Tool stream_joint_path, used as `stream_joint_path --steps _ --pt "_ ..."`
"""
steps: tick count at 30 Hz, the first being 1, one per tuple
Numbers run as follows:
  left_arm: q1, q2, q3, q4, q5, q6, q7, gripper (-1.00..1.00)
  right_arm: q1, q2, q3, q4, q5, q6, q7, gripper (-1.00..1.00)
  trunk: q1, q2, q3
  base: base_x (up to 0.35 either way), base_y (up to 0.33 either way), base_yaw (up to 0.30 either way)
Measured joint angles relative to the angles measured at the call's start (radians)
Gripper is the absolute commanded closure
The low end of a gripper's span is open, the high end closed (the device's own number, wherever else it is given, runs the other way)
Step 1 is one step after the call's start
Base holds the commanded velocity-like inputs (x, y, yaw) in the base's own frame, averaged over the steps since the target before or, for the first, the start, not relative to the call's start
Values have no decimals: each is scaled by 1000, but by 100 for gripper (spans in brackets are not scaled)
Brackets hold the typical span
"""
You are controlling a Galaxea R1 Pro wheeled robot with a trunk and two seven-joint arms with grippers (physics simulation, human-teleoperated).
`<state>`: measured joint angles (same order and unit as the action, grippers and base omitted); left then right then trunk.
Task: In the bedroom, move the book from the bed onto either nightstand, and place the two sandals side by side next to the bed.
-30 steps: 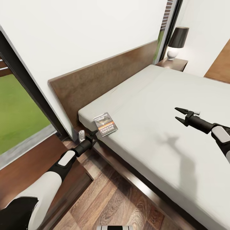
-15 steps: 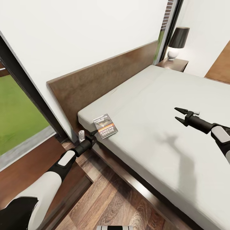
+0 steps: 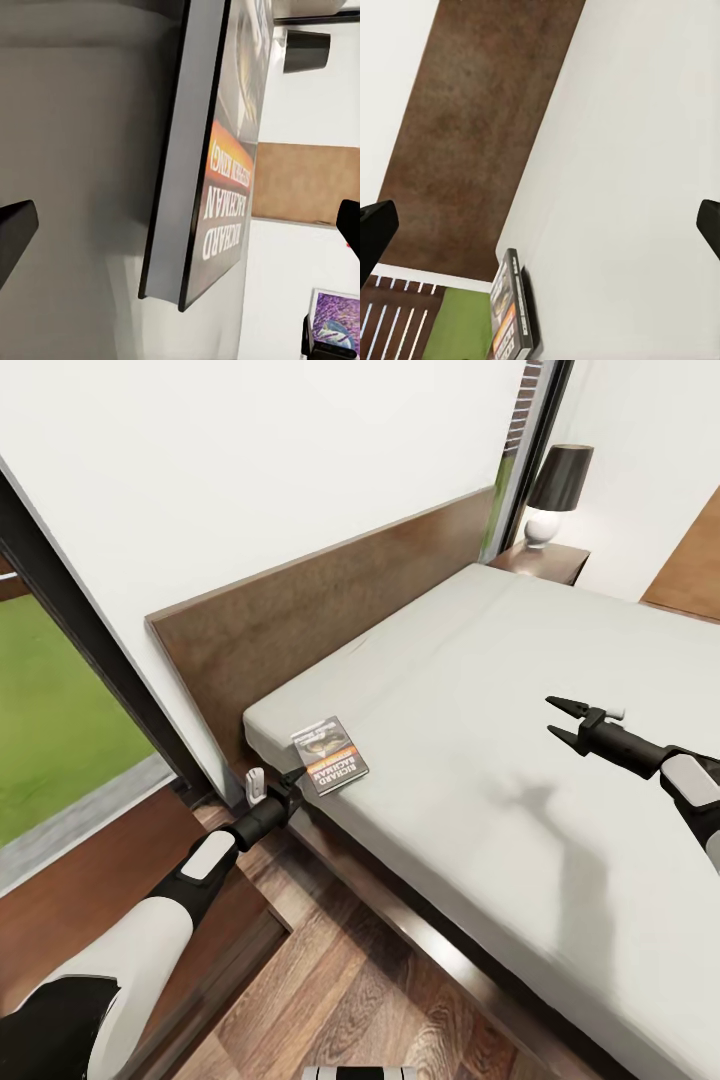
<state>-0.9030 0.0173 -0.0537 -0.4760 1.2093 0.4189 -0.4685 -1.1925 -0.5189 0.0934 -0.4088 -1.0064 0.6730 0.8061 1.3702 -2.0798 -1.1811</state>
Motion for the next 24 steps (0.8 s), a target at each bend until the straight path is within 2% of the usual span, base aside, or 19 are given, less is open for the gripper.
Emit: stream_joint_path --steps 12,24 --pt "0 4 0 0 0 0 0 -100 0 0 3 0 1 -1 -1 -100 0 0 0 0 0 -106" --pt "0 10 0 0 0 1 0 -100 0 0 3 0 1 -2 -1 -100 0 0 0 0 0 -20"
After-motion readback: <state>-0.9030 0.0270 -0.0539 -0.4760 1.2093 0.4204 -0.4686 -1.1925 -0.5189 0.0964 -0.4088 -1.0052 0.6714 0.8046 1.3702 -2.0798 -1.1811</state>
